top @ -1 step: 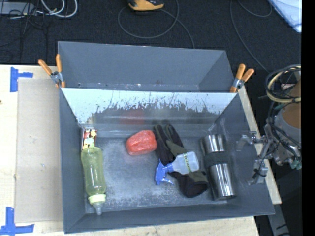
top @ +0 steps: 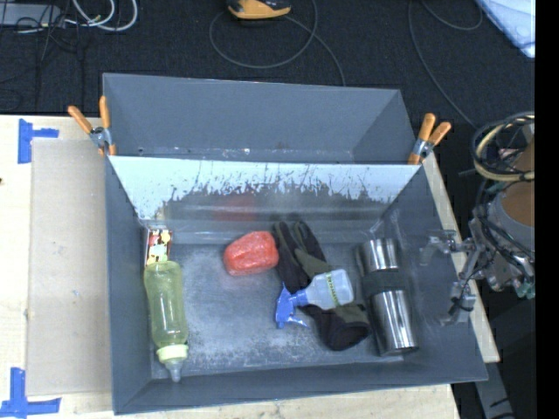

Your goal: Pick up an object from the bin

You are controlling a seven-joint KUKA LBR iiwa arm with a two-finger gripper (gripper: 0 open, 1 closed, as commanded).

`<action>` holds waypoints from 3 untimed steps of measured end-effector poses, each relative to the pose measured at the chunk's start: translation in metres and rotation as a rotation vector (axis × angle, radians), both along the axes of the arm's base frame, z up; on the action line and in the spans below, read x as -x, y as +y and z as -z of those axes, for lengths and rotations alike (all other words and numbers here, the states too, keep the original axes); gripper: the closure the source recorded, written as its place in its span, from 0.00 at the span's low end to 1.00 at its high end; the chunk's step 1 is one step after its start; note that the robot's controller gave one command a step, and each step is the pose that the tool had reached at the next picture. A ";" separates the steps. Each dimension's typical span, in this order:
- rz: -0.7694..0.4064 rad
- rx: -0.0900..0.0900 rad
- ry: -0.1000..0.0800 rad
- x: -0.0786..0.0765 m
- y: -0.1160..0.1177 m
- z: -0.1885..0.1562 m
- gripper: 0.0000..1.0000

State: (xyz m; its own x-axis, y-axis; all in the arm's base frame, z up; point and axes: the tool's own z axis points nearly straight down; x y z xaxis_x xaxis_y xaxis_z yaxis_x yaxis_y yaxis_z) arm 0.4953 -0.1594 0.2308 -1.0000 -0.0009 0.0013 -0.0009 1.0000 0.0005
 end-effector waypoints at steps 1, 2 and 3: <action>-0.053 0.000 -0.002 -0.001 0.013 0.057 0.00; 0.033 -0.002 0.002 0.005 0.039 0.103 0.00; 0.029 -0.003 -0.013 0.007 0.064 0.127 0.00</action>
Offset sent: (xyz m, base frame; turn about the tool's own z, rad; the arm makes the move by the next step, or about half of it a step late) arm -0.0081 0.0555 -0.1244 0.1075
